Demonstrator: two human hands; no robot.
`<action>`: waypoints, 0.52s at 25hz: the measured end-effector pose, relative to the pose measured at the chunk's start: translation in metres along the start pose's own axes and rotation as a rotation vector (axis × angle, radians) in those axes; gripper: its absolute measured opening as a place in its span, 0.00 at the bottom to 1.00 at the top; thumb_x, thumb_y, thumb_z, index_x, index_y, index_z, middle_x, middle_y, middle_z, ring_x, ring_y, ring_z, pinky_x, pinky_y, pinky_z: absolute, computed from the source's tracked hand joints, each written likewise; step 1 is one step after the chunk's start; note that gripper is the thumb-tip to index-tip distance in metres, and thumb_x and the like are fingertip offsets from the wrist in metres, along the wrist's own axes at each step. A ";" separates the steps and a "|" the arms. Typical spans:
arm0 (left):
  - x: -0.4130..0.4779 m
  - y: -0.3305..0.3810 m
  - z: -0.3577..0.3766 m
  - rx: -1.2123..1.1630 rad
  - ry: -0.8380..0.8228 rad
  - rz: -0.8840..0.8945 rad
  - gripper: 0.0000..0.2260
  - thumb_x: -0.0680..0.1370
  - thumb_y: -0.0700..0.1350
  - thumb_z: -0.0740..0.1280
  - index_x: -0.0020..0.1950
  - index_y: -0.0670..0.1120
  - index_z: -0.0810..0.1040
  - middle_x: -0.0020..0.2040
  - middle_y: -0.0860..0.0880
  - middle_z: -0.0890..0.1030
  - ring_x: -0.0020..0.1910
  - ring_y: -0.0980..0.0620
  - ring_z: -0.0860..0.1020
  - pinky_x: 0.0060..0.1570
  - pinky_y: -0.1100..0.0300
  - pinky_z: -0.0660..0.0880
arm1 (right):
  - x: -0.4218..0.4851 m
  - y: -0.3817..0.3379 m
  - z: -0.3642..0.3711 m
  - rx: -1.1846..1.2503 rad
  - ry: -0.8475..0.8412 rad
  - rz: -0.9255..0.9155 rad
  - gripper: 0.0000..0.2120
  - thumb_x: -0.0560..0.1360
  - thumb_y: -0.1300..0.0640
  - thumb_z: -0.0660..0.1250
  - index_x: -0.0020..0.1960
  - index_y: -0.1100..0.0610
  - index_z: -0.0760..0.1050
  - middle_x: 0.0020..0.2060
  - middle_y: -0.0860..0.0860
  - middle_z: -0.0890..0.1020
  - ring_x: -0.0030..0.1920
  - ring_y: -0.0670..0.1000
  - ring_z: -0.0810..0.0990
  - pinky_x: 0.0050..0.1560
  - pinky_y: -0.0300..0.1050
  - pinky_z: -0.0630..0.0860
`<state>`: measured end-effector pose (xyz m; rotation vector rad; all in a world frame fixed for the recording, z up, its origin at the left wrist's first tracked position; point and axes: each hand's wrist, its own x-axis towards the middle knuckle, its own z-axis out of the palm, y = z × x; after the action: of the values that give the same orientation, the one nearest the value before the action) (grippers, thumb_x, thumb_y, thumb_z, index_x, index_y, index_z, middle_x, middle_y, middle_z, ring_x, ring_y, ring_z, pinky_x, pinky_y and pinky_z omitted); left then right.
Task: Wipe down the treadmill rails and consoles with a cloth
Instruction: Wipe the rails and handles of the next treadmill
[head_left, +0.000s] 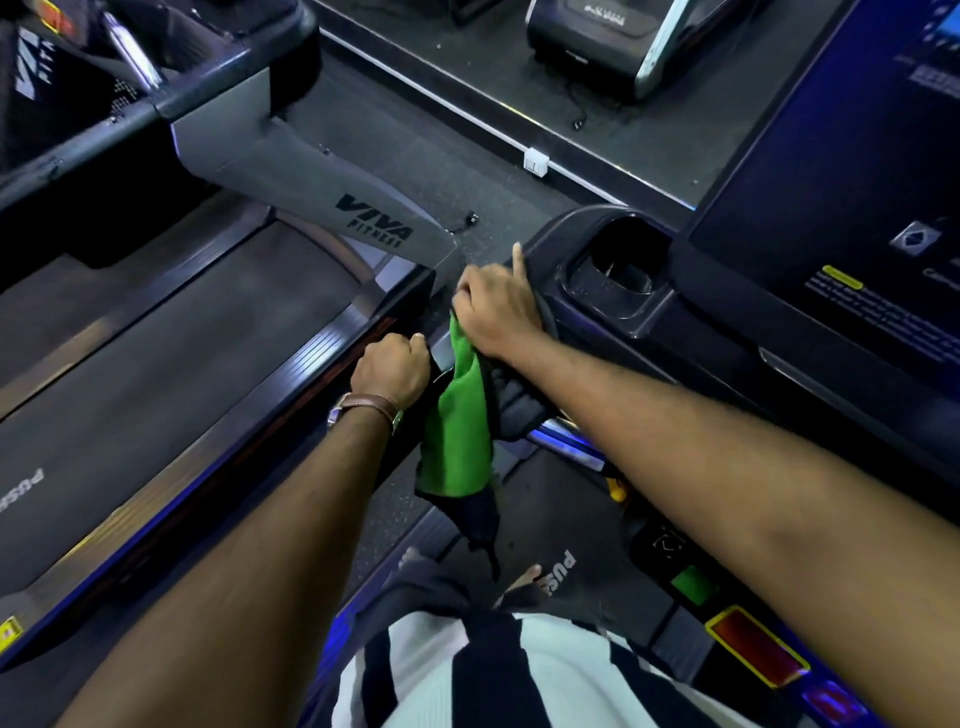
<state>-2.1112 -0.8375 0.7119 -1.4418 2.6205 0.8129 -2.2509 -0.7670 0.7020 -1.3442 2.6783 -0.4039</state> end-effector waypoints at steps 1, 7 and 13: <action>0.002 0.000 -0.001 0.006 -0.015 0.013 0.18 0.79 0.52 0.54 0.43 0.40 0.76 0.54 0.34 0.79 0.52 0.35 0.76 0.45 0.52 0.68 | -0.015 0.004 0.007 0.105 0.032 -0.082 0.18 0.75 0.51 0.55 0.54 0.57 0.80 0.53 0.55 0.83 0.64 0.56 0.75 0.76 0.63 0.41; 0.021 0.009 -0.006 -0.170 -0.096 -0.038 0.17 0.77 0.48 0.59 0.48 0.35 0.79 0.54 0.33 0.79 0.51 0.37 0.76 0.45 0.55 0.68 | 0.009 0.024 -0.030 -0.350 -0.151 -0.019 0.20 0.81 0.51 0.50 0.57 0.52 0.80 0.58 0.47 0.81 0.72 0.52 0.68 0.67 0.79 0.38; 0.027 0.003 -0.004 -0.323 -0.029 -0.125 0.19 0.78 0.48 0.58 0.49 0.33 0.79 0.53 0.33 0.79 0.53 0.35 0.76 0.50 0.51 0.70 | 0.071 -0.041 -0.027 -0.404 -0.777 0.068 0.26 0.81 0.44 0.46 0.74 0.50 0.67 0.74 0.51 0.68 0.77 0.56 0.61 0.69 0.77 0.40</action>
<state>-2.1279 -0.8590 0.7095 -1.6292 2.4308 1.2762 -2.2681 -0.8424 0.7407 -1.1500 2.1695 0.5855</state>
